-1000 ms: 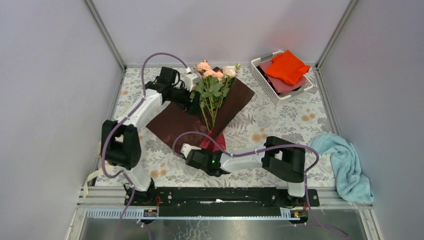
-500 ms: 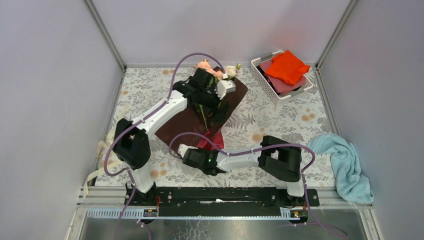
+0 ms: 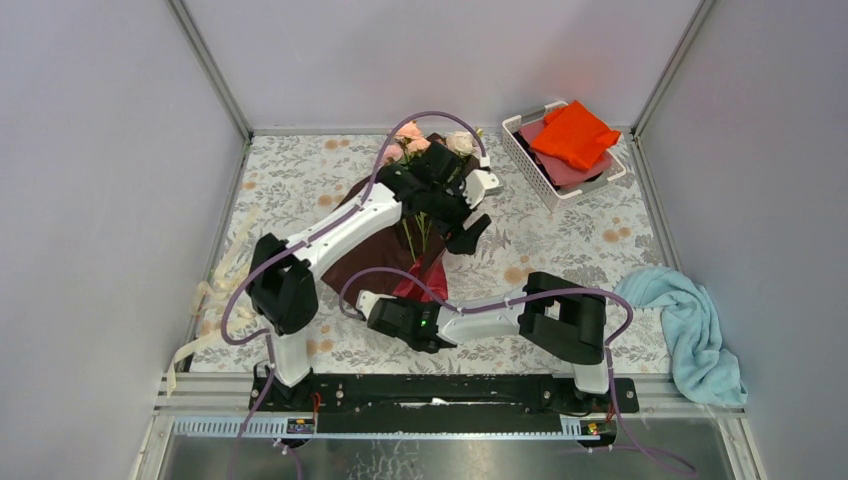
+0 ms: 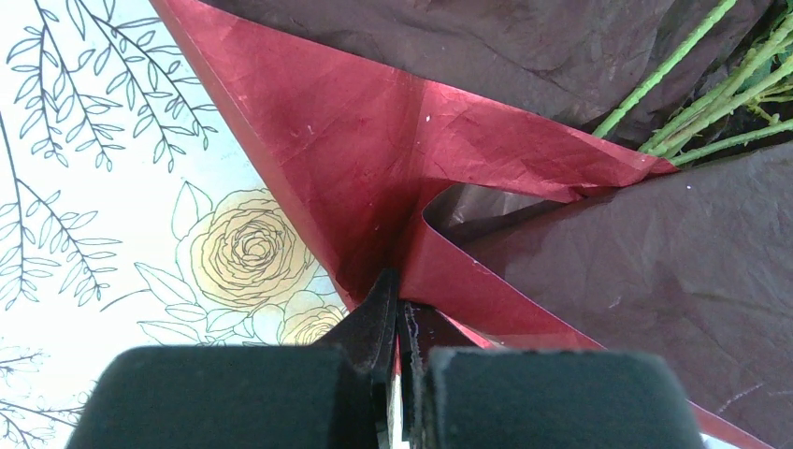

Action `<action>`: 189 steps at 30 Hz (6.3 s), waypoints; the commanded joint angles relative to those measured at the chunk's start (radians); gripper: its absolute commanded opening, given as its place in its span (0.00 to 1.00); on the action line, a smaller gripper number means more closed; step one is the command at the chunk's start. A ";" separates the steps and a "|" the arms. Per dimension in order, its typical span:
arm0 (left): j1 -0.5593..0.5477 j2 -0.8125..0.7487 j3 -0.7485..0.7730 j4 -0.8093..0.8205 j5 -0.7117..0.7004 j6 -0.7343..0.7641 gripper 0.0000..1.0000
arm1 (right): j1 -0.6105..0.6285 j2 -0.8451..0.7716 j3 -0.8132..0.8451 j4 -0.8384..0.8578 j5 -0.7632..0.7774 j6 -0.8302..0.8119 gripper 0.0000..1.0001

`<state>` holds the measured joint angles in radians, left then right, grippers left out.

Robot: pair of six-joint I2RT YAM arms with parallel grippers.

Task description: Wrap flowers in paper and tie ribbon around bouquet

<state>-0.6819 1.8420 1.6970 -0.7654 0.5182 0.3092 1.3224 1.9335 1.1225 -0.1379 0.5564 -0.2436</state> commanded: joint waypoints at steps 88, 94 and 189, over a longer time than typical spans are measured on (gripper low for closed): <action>0.443 0.083 -0.577 0.376 0.178 -0.186 0.00 | -0.690 -0.660 -0.386 -0.191 -0.869 0.730 0.52; 0.443 0.100 -0.556 0.388 0.156 -0.188 0.00 | -0.708 -0.347 -0.112 -0.030 -0.967 0.689 0.19; -0.246 -0.329 -1.006 0.430 -0.271 0.423 0.26 | -0.617 -0.279 -0.230 0.070 -0.987 0.846 0.08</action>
<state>-0.9276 1.4891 0.7441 -0.4015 0.2798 0.6914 0.7132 1.7378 0.8238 0.0269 -0.4561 0.6113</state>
